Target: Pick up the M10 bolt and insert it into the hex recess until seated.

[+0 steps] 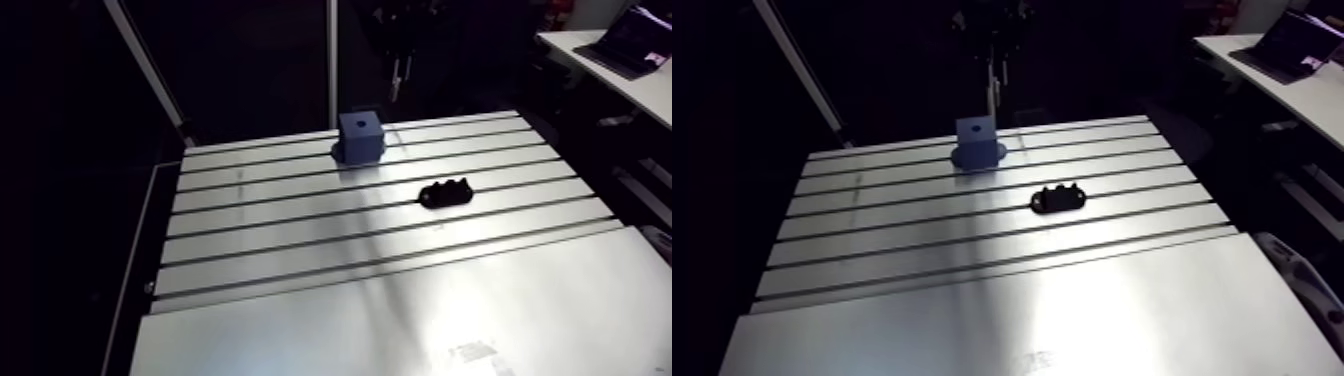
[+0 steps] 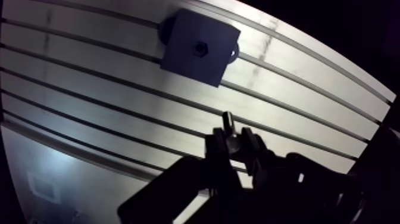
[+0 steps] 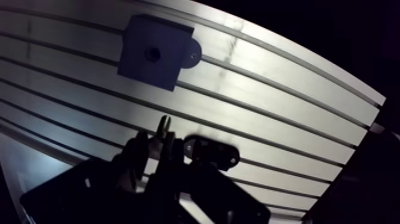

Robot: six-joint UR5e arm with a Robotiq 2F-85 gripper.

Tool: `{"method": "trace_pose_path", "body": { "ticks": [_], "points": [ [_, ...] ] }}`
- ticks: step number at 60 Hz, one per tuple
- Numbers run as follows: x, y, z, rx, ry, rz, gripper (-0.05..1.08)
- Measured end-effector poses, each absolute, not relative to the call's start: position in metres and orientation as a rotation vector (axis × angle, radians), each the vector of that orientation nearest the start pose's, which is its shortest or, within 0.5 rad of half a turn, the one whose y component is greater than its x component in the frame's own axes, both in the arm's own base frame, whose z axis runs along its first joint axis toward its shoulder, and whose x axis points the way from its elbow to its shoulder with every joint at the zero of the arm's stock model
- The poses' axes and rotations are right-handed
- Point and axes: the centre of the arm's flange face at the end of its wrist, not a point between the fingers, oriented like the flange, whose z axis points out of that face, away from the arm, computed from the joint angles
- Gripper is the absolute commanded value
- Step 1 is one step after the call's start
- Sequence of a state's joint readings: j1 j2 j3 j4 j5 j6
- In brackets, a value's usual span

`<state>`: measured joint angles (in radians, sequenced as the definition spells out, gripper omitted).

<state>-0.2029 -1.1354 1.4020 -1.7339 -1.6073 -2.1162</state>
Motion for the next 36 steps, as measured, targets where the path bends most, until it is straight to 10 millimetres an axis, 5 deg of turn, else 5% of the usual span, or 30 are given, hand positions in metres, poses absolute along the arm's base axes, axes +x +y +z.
{"method": "trace_pose_path", "body": {
  "ticks": [36],
  "points": [
    [-0.685,-0.023,0.321,-0.618,2.969,0.001,0.8]
  ]
}}
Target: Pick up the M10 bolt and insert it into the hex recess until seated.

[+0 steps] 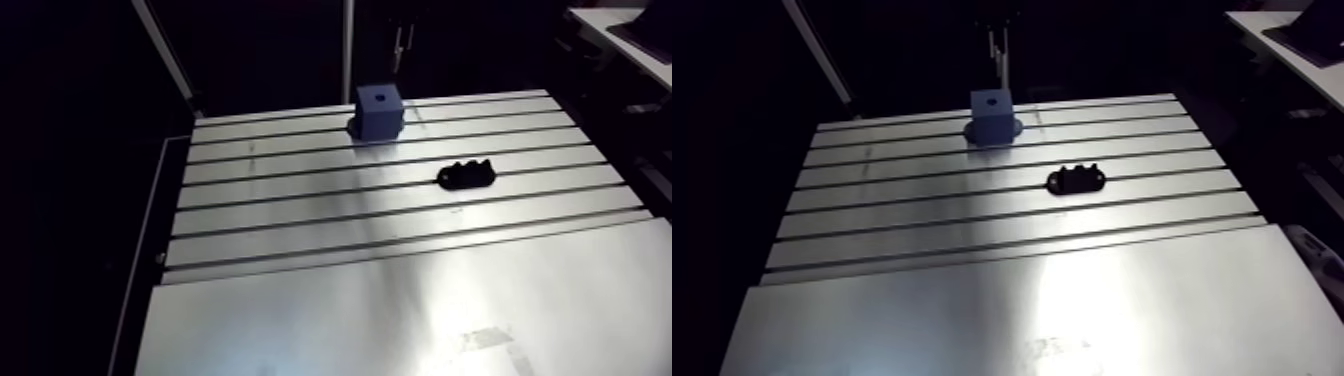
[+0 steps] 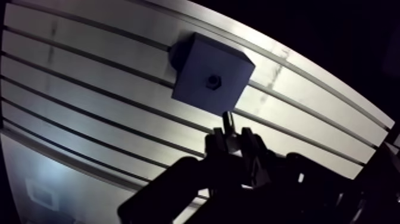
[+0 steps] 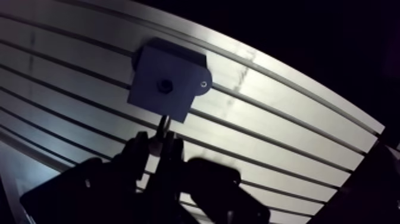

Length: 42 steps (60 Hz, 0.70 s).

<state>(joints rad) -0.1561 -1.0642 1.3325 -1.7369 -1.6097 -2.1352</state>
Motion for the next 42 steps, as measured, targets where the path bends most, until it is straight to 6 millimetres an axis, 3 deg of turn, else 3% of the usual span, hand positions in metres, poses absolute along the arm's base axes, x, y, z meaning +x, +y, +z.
{"method": "trace_pose_path", "body": {
  "ticks": [15,42],
  "points": [
    [-0.692,-0.027,0.315,-0.808,2.922,-0.012,0.79],
    [-0.702,-0.027,0.306,-0.981,2.867,-0.027,0.79]
  ]
}}
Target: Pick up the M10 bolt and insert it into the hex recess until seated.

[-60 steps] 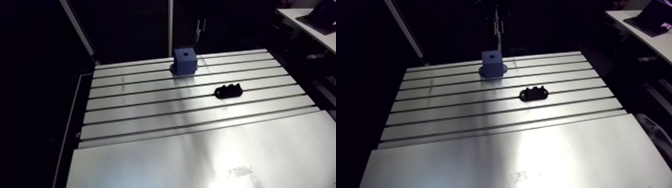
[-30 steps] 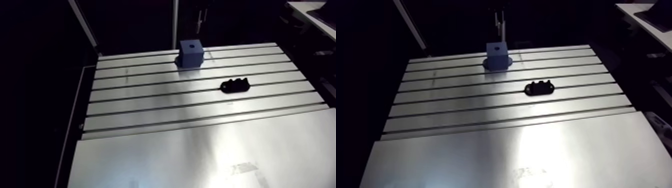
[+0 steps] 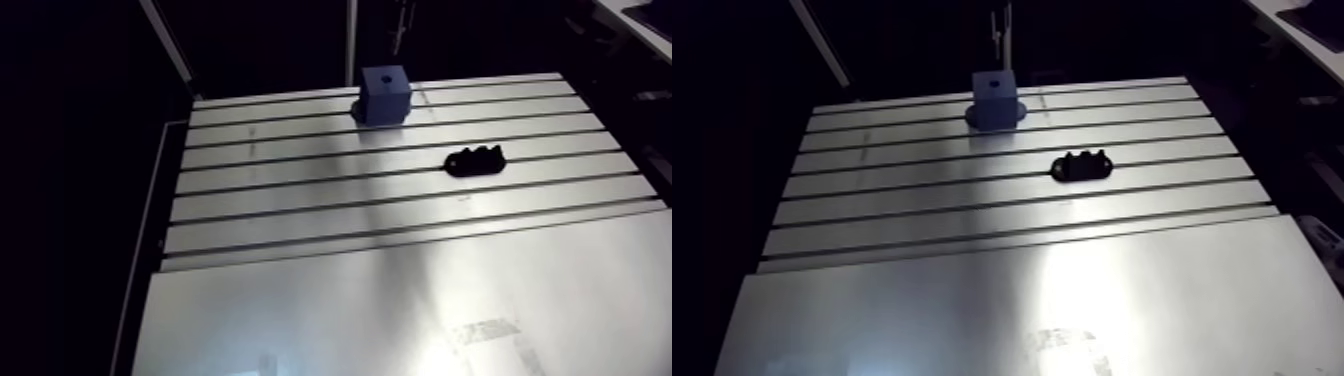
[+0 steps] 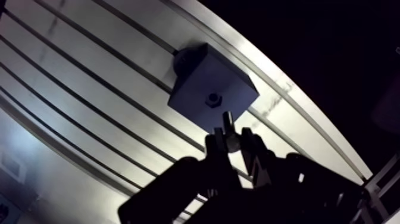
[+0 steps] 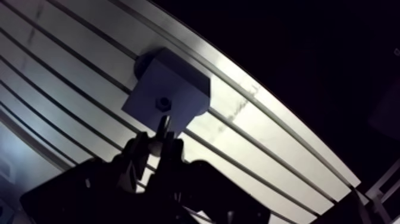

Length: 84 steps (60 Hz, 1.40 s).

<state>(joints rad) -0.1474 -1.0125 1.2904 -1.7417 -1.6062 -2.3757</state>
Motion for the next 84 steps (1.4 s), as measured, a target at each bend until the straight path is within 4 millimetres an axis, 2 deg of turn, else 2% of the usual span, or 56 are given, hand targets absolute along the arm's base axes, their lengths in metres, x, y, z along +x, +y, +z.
{"method": "trace_pose_path", "body": {
  "ticks": [22,84],
  "points": [
    [-0.708,-0.027,0.299,-1.021,2.849,-0.04,0.79],
    [-0.705,-0.032,0.276,-1.007,2.814,-0.061,0.79]
  ]
}}
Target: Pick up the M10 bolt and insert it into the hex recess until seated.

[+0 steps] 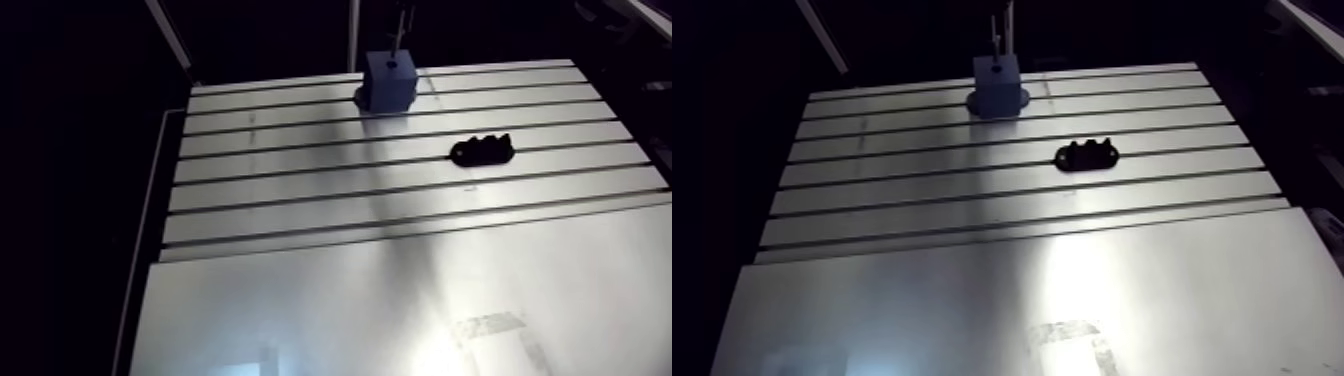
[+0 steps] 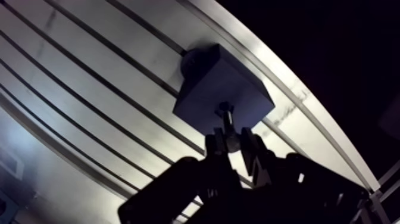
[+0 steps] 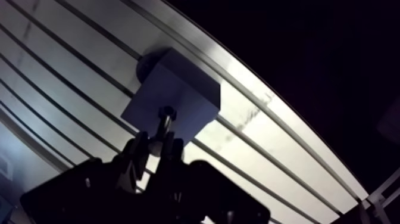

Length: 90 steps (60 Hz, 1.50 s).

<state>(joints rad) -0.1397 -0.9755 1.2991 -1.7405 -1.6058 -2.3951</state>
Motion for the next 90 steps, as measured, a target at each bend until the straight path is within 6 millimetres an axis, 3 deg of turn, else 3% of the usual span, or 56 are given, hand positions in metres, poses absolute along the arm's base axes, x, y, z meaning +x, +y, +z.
{"method": "trace_pose_path", "body": {
  "ticks": [90],
  "points": [
    [-0.705,-0.036,0.262,-1.007,2.792,-0.065,0.79]
  ]
}}
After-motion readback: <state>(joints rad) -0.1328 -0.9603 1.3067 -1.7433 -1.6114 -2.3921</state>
